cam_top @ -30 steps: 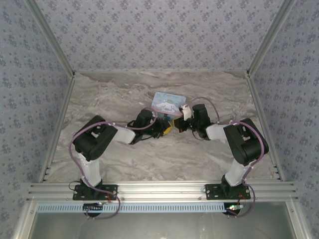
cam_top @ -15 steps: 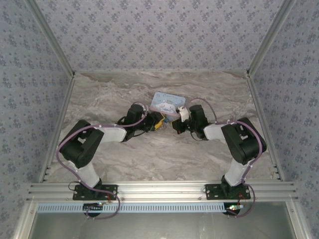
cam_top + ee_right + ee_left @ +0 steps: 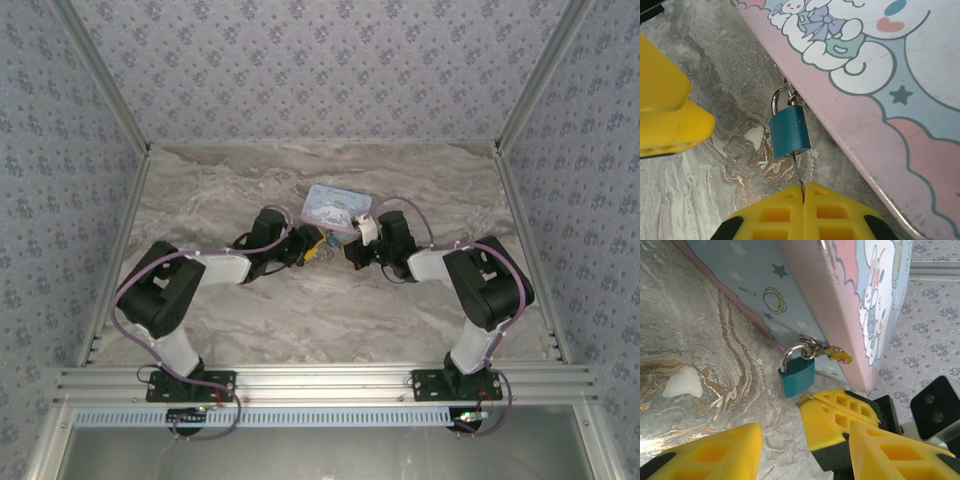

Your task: Unlock the padlock with the key

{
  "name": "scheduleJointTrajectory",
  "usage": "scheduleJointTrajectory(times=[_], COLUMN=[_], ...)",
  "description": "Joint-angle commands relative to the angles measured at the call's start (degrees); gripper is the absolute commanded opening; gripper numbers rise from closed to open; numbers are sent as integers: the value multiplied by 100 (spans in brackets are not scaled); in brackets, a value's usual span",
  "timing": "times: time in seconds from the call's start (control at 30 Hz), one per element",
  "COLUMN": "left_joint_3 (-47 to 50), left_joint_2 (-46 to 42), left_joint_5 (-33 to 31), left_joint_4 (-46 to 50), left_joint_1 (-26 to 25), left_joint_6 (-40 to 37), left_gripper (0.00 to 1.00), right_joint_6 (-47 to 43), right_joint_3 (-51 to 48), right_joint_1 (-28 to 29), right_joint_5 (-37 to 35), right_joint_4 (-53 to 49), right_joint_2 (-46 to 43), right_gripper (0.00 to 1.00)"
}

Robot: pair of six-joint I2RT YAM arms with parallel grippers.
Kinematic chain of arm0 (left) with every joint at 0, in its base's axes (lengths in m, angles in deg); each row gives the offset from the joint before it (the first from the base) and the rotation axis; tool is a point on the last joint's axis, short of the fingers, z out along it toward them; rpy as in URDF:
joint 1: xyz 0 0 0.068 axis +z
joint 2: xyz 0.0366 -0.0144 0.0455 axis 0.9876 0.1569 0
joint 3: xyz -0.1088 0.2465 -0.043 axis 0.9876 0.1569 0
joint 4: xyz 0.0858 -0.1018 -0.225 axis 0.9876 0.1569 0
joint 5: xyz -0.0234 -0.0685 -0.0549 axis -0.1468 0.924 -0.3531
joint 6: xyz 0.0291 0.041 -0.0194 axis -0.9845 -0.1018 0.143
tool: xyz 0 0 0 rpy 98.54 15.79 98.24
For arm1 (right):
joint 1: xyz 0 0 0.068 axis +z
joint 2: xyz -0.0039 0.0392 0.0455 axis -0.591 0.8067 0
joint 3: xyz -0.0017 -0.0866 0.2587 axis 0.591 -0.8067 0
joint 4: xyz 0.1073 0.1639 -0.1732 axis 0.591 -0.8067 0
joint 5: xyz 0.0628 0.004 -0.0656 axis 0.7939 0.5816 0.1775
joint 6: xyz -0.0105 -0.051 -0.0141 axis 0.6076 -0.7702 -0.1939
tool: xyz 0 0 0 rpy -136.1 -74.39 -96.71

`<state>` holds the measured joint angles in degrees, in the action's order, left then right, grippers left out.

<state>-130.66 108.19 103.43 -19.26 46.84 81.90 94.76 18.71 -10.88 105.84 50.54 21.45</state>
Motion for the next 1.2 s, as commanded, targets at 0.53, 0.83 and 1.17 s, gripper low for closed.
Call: scheduleJointTrajectory(times=[0.53, 0.83, 1.17], left_joint_3=[-543, -786, -1005], left_joint_2=[521, 698, 726], left_joint_5=[-90, -246, -601], left_joint_4=[233, 499, 916], left_joint_1=[-189, -249, -361], left_joint_6=[-136, -126, -118], left_gripper=[49, 49, 49], right_joint_6=[32, 32, 41], right_joint_3=[128, 128, 135], right_joint_1=[64, 81, 99], right_joint_5=[-82, -105, -134], right_joint_4=[112, 119, 148], right_joint_2=[-4, -8, 38], right_gripper=[0, 0, 0])
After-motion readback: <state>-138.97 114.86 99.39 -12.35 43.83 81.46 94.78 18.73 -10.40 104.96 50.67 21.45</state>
